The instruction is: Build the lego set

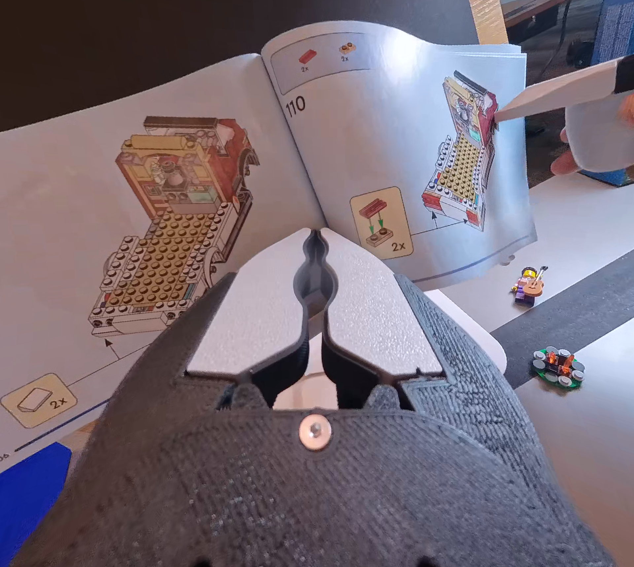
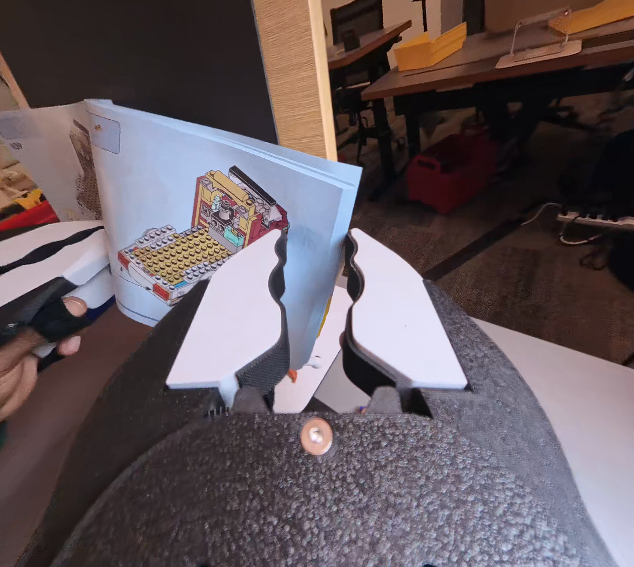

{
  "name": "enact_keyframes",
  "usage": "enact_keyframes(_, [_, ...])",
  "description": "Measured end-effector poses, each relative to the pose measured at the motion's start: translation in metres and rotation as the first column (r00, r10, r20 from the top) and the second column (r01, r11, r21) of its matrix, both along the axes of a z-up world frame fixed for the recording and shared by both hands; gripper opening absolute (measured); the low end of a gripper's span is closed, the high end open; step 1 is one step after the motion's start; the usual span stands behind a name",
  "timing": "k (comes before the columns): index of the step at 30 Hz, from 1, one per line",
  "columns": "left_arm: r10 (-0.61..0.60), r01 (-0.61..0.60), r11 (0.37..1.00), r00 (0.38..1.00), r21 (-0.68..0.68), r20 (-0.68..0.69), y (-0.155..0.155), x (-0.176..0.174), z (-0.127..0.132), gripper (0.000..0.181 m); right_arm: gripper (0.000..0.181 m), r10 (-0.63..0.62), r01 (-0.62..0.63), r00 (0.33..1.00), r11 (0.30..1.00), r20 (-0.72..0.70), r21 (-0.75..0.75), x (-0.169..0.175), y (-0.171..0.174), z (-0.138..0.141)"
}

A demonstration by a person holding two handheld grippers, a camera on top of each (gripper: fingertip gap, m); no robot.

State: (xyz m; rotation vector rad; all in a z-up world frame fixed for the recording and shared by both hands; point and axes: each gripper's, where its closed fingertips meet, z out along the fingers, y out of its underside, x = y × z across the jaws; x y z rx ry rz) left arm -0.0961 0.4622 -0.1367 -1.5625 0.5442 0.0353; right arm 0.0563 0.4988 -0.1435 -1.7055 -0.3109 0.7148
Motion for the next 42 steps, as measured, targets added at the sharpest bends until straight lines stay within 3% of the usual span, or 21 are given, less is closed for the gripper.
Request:
enact_keyframes(3, [0.001, -0.001, 1.0, 1.0, 0.003, -0.005, 0.0, 0.0, 0.0, 0.0, 0.012, -0.033, 0.034, 0.999, 0.999, -0.008, 0.033, 0.012, 0.002, 0.013])
enact_keyframes(6, [0.003, -0.002, 1.0, 1.0, 0.018, -0.012, -0.001, 0.0, 0.0, 0.0, 0.003, -0.059, 0.043, 0.992, 0.989, 0.11, 0.145, 0.011, -0.002, 0.031])
enact_keyframes(9, [0.018, -0.016, 0.999, 0.999, 0.039, -0.029, 0.0, -0.002, 0.002, 0.0, 0.002, -0.096, 0.038, 0.967, 0.97, 0.237, 0.241, 0.002, -0.001, 0.05])
enact_keyframes(14, [0.053, -0.046, 0.995, 0.995, 0.084, -0.086, 0.006, -0.011, 0.009, 0.0, 0.003, -0.169, 0.068, 0.938, 0.946, 0.302, 0.316, -0.004, 0.015, 0.086])
enact_keyframes(22, [0.04, -0.026, 0.995, 0.988, 0.098, -0.147, -0.003, -0.019, -0.001, 0.0, 0.01, -0.236, 0.144, 0.934, 0.936, 0.268, 0.321, 0.015, 0.009, 0.042])
enact_keyframes(25, [-0.05, 0.07, 0.989, 0.988, 0.133, -0.149, -0.016, -0.001, 0.008, 0.0, 0.008, -0.223, 0.138, 0.945, 0.935, 0.24, 0.326, 0.016, 0.008, 0.04])
enact_keyframes(31, [-0.094, 0.111, 0.99, 0.977, 0.085, -0.19, -0.011, 0.022, 0.002, 0.0, 0.009, -0.238, 0.148, 0.937, 0.934, 0.257, 0.325, 0.016, 0.01, 0.047])
enact_keyframes(33, [-0.074, 0.089, 0.993, 0.978, 0.073, -0.193, -0.006, 0.022, -0.001, 0.0, 0.013, -0.273, 0.175, 0.922, 0.927, 0.275, 0.331, 0.021, 0.011, 0.05])
enact_keyframes(37, [-0.02, 0.033, 0.997, 0.982, 0.066, -0.189, -0.002, 0.023, -0.003, 0.0, 0.039, -0.346, 0.202, 0.88, 0.892, 0.324, 0.405, 0.027, 0.004, 0.057])
enact_keyframes(42, [0.01, 0.001, 0.998, 0.984, 0.06, -0.179, 0.0, 0.023, -0.003, 0.0, 0.064, -0.334, 0.12, 0.844, 0.88, 0.42, 0.459, 0.007, -0.004, 0.052])
